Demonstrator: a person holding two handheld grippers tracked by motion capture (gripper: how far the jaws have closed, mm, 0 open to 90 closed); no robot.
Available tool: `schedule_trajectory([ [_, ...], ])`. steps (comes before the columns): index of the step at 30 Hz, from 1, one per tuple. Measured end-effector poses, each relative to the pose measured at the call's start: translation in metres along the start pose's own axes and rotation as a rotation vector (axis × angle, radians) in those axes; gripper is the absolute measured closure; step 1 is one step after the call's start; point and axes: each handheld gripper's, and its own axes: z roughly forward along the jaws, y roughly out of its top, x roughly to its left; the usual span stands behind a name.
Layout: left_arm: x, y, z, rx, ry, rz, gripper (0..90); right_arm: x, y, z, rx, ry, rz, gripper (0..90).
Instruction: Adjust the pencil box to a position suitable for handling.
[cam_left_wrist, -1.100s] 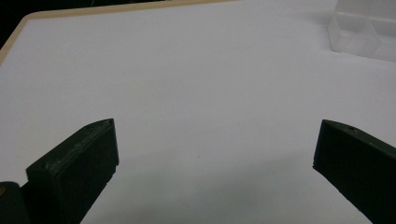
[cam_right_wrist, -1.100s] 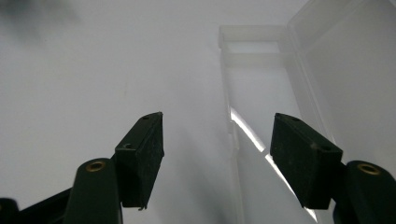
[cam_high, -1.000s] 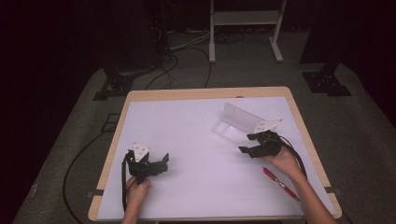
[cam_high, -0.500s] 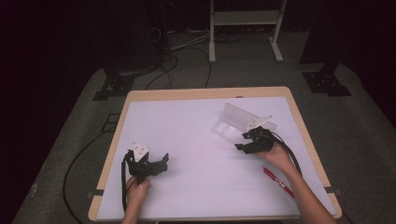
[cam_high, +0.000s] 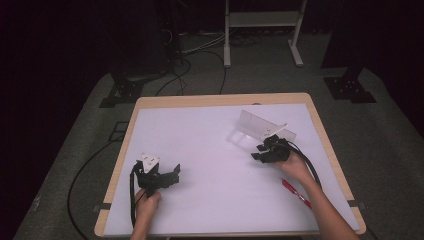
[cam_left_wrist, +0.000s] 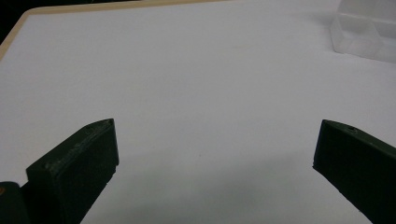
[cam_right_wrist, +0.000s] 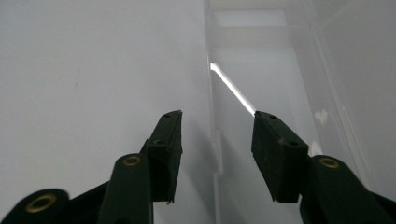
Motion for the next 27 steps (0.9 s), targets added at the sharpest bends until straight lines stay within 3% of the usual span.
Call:
schedule_trajectory([
  [12,0.0009,0.0001,0.0004,0.007,-0.002,-0.007,0.0,-0.0002,-0.0001,0.0051,0.009,-0.022,-0.022,69.0],
  [27,0.0018,0.0002,0.0009,0.011,-0.003,-0.017,0.0,0.0017,-0.0011,0.0081,0.013,0.006,-0.039,82.9],
])
